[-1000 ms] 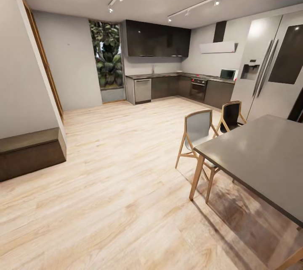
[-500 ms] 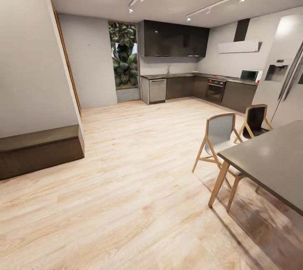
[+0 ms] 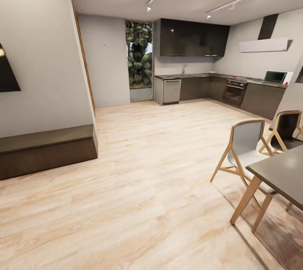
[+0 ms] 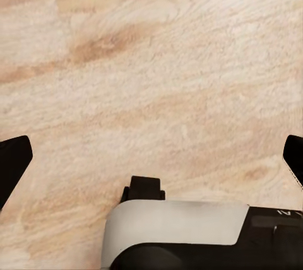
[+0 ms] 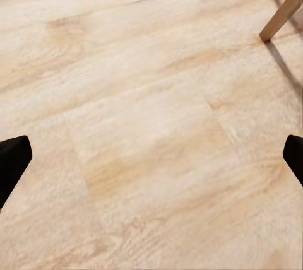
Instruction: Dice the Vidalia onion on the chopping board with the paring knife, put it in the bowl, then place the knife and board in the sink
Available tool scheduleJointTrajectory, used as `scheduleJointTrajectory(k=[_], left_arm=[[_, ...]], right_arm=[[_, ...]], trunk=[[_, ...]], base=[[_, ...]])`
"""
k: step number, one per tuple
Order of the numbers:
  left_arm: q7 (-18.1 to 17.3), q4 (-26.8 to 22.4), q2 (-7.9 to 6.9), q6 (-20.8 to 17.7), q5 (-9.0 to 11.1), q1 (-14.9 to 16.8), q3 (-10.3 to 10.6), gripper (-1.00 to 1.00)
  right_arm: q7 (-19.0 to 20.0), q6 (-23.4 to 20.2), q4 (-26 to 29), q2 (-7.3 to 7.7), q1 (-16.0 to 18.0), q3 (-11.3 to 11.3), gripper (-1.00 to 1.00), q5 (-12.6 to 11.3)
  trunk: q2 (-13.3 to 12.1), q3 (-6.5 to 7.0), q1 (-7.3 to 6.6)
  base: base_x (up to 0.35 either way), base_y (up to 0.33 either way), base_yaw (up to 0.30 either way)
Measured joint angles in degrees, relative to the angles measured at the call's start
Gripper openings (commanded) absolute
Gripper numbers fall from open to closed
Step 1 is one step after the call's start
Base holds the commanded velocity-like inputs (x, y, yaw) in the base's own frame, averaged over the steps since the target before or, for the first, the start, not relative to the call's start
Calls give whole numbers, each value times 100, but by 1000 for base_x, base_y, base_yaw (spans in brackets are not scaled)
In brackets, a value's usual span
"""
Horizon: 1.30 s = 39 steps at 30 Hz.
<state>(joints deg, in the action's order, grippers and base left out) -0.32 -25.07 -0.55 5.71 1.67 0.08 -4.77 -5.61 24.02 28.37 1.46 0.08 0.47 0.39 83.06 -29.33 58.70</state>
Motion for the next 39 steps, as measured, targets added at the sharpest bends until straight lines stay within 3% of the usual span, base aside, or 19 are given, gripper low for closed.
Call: scheduleJointTrajectory(k=[39], left_arm=[[0, 44, 10, 4, -2, 0, 10, 100]], right_arm=[[5, 5, -8, 12, 0, -1, 100, 0]], trunk=[[0, -1, 0]], base=[[320, 0, 1]])
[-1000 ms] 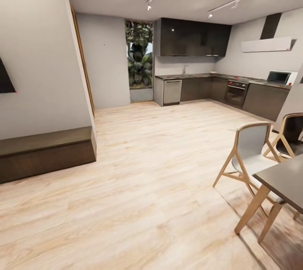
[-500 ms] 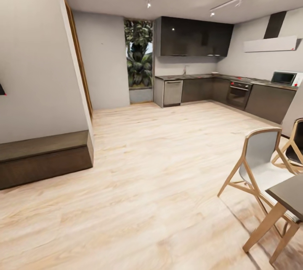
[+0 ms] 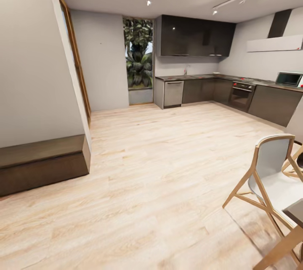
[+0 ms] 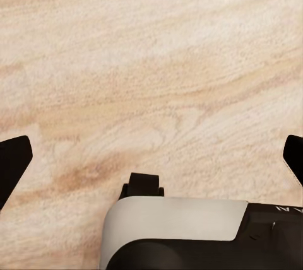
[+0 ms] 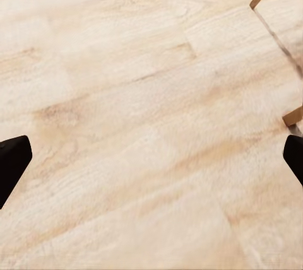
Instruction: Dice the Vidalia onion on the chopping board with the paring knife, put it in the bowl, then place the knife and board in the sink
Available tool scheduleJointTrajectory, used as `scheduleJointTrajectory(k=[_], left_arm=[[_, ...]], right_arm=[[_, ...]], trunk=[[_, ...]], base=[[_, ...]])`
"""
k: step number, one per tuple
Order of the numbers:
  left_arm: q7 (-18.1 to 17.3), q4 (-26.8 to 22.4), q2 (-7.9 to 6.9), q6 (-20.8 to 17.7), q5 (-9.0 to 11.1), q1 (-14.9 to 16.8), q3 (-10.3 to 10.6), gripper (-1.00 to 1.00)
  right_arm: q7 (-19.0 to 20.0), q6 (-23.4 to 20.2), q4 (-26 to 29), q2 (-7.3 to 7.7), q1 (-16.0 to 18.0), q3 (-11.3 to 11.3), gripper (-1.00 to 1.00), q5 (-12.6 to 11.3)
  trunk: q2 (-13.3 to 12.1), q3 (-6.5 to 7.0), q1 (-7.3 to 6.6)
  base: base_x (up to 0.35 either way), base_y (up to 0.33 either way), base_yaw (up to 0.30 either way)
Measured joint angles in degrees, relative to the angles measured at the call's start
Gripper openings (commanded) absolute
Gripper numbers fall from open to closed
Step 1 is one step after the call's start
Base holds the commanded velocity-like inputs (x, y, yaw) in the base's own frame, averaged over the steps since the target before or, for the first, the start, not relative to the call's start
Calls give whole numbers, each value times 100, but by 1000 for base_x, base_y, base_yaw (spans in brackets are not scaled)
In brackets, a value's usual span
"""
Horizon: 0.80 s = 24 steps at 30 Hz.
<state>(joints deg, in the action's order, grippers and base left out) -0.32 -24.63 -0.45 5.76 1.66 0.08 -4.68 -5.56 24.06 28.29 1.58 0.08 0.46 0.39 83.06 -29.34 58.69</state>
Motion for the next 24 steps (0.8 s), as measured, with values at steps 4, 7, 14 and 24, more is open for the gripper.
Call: scheduleJointTrajectory(k=[4, 7, 14, 24], left_arm=[[0, 2, 0, 0, 1, 0, 0, 100], [0, 2, 0, 0, 0, 0, 0, 100], [0, 40, 0, 0, -2, 0, 0, 100], [0, 46, 0, 0, -4, 0, 0, 100]], right_arm=[[-3, -3, 0, 0, 0, -4, 100, 0], [-5, -4, 0, 0, 0, -6, 100, -1], [-6, -2, 0, 0, 0, -7, 100, -1], [-6, -1, -26, 0, 0, -7, 100, -7]], trunk=[[0, -17, 0], [0, -39, 0], [0, -100, 0], [0, -181, 0]], base=[[320, 0, 0], [320, 0, 0], [320, 0, 0], [320, 0, 0]])
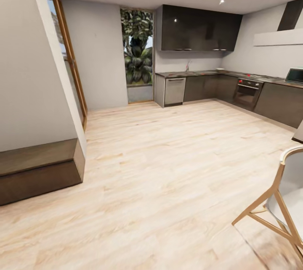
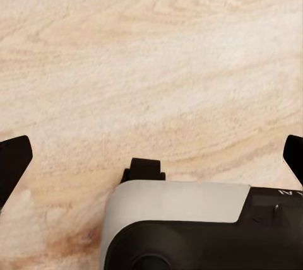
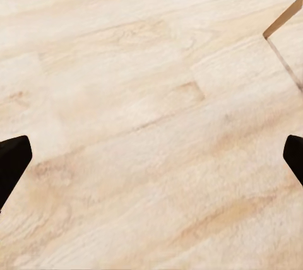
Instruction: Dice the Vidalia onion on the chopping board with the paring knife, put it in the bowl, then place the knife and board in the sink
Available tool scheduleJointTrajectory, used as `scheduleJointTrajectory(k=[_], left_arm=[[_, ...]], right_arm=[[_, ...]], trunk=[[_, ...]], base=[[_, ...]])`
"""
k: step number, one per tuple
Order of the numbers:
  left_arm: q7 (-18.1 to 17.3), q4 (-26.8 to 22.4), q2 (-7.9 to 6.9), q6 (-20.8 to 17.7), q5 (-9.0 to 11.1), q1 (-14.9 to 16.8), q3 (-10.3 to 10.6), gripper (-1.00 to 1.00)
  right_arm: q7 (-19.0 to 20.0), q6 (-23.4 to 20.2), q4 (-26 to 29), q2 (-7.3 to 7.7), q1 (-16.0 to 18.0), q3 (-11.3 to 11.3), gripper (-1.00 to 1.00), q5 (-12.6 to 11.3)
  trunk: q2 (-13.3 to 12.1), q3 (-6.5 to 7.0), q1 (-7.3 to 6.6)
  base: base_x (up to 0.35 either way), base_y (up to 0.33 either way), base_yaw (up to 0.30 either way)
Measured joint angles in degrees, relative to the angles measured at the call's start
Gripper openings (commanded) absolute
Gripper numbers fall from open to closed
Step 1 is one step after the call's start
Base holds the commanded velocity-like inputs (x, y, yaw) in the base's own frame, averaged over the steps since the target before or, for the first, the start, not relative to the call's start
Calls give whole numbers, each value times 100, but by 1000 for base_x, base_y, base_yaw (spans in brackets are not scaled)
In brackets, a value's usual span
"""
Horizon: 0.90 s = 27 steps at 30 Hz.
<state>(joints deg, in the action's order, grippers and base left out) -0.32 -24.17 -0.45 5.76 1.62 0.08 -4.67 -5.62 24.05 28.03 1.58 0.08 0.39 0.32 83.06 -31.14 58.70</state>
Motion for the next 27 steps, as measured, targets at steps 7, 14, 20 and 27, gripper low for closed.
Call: scheduleJointTrajectory(k=[7, 14, 20, 27], left_arm=[[0, 1, 0, 0, 1, 0, 0, 100], [0, 0, 0, 0, 1, 0, 0, 100], [0, 7, 0, 0, 3, 0, 0, 100], [0, 9, 0, 0, 5, 0, 0, 100]], right_arm=[[0, 1, -1, -8, 0, 0, 100, 0], [0, -2, -1, -9, 0, 0, 100, 0], [0, -2, -1, -1, 0, 0, 100, -1], [0, -4, -1, 0, 0, 0, 100, 0]], trunk=[[0, -5, 0], [0, -5, 0], [0, -5, 0], [0, -5, 0]], base=[[320, 0, 0], [320, 0, 0], [320, 0, 0], [320, 0, 0]])
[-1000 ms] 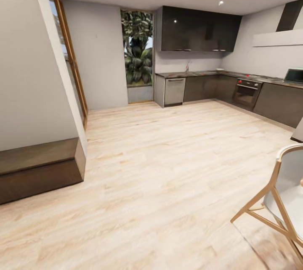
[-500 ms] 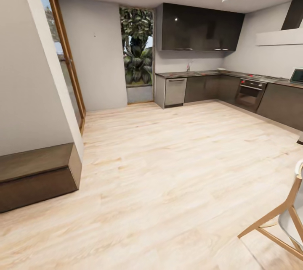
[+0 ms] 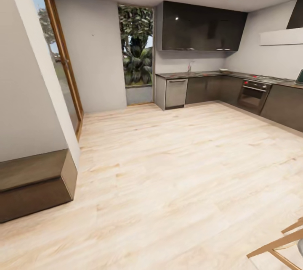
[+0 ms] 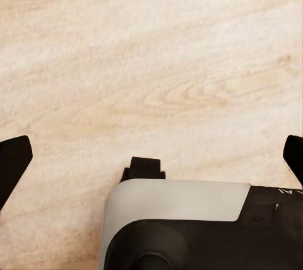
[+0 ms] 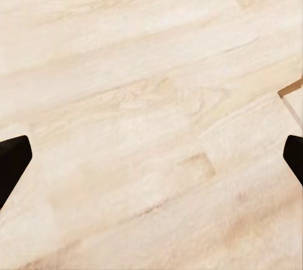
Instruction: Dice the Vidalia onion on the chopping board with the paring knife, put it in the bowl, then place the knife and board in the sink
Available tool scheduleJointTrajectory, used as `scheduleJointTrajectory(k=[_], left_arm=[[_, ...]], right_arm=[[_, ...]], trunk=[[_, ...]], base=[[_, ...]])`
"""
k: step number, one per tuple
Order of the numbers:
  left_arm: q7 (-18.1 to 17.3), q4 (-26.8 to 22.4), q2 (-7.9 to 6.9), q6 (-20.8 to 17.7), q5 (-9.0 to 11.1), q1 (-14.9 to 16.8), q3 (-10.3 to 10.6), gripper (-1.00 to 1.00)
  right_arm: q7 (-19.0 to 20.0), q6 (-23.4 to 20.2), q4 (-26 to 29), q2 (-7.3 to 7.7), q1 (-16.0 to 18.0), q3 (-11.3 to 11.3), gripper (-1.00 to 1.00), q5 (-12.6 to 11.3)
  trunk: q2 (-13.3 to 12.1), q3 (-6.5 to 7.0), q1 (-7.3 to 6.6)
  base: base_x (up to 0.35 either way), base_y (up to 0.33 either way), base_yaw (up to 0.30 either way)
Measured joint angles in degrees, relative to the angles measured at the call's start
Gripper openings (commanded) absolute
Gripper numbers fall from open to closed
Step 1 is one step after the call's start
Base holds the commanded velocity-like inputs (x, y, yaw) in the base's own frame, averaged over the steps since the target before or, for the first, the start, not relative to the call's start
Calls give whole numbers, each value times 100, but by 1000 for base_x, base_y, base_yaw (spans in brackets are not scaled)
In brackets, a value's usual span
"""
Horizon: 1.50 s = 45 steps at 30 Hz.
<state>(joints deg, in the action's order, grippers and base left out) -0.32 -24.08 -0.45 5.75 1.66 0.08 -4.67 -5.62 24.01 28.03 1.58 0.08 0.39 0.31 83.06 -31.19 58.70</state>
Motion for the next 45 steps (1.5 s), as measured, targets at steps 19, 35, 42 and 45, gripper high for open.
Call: scheduleJointTrajectory(k=[19, 35, 42, 45], left_arm=[[0, 16, 0, -2, -1, 0, 1, 100], [0, 18, 0, 0, -1, 0, 0, 100], [0, 18, 0, 0, 0, 0, 0, 100], [0, 18, 0, 0, 1, 0, 0, 100]], right_arm=[[-1, 5, -1, 0, 0, 0, 100, 0], [0, 5, 0, -10, 0, 0, 100, 0], [1, 4, 0, -17, 0, 5, 100, 0], [1, 4, 0, -17, 0, 6, 100, 0]], trunk=[[0, 0, 0], [0, 0, 0], [0, 0, 0], [0, 0, 0]], base=[[320, 0, -161], [320, 0, -109], [320, 0, -2], [320, 0, 0]])
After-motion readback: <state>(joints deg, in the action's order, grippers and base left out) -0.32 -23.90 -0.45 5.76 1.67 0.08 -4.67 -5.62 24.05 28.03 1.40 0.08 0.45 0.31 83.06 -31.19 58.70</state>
